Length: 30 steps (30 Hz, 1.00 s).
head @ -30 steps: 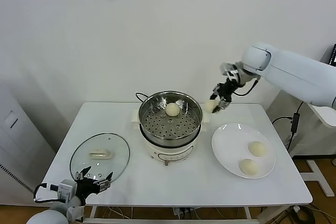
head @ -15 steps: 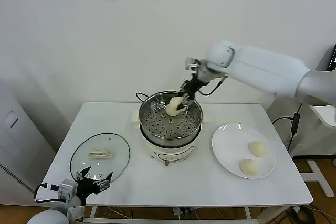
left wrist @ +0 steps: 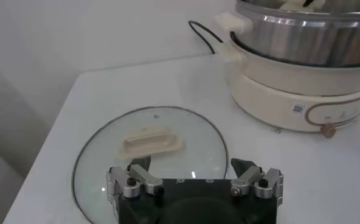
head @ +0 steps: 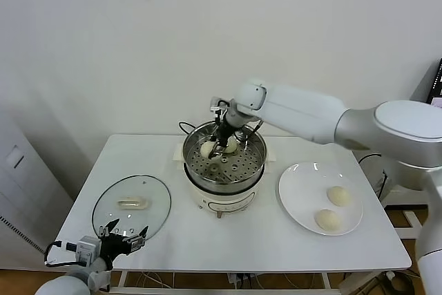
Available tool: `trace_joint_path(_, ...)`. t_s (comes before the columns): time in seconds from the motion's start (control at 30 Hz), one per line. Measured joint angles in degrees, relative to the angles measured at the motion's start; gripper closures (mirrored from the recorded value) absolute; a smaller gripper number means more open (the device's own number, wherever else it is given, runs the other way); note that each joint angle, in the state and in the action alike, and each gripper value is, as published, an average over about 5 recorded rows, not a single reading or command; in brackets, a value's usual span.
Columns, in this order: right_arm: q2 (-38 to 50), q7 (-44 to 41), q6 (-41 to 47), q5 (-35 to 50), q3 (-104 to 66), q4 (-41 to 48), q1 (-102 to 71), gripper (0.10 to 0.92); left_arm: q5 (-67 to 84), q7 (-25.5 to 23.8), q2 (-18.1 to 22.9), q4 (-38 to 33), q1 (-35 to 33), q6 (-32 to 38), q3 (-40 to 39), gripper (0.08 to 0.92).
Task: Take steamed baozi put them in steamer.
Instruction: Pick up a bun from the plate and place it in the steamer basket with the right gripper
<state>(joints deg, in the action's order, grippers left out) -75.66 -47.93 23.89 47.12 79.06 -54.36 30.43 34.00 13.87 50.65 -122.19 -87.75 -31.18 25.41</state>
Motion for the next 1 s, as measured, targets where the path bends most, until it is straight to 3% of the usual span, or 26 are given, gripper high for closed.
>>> trace_joint_path(0.43, -4.3, 2.5, 0.8, -3.1, -2.3, 5.2, -5.3, 0.518, 0.3, -0.1, -0.2, -0.3, -0.1, 0.1, 0.1, 0.177)
trace_joint_path(0.8, -3.5, 1.8, 1.6, -2.0, -2.4, 4.5, -4.3, 0.238, 0.5, -0.1, -0.2, -0.8, -0.6, 0.1, 0.5, 0.177)
trace_joint_path(1.0, 0.1, -0.5, 1.7, -0.4, -0.8, 0.8, -0.3, 0.203, 0.4, -0.1, -0.1, -1.1, -1.1, 0.2, 0.9, 0.177)
